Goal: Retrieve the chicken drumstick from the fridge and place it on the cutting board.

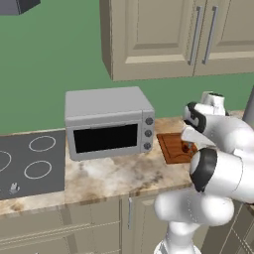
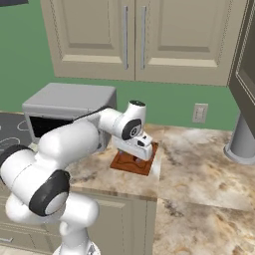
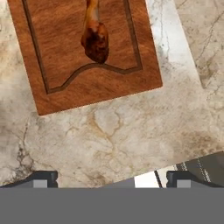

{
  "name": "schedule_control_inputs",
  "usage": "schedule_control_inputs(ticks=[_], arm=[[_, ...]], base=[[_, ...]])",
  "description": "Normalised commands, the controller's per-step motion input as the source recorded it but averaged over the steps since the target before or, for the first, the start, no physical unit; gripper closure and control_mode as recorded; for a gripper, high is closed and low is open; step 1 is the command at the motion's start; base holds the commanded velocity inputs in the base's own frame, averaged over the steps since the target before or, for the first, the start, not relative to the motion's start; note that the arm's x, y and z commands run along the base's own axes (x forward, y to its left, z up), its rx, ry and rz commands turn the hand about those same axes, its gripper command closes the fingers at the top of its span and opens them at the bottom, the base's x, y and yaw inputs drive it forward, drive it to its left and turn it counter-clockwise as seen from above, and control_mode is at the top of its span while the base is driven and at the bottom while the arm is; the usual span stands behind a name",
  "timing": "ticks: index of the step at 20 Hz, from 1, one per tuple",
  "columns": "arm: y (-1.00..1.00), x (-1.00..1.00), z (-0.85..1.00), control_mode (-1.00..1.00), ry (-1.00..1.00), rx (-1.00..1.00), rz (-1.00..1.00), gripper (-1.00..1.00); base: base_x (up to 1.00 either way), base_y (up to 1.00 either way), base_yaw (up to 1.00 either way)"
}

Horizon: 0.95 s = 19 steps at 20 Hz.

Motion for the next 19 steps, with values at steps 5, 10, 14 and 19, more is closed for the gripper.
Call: schedule_control_inputs(ticks=[5, 10, 14, 19], arm=[[0.42, -1.00, 0.62, -1.00, 0.04, 0.00, -0.07, -1.00], [0.42, -1.00, 0.46, -1.00, -0.07, 0.00, -0.02, -1.00], [0.57, -0.84, 0.57, -1.00, -0.06, -0.13, 0.00, -1.00], [0.59, -0.46, 0.15, -1.00, -0.04, -0.19, 0.00, -1.00]], base=[[0.00, 0.00, 0.00], [0.00, 0.00, 0.00], [0.00, 0.00, 0.00], [0.00, 0.00, 0.00]])
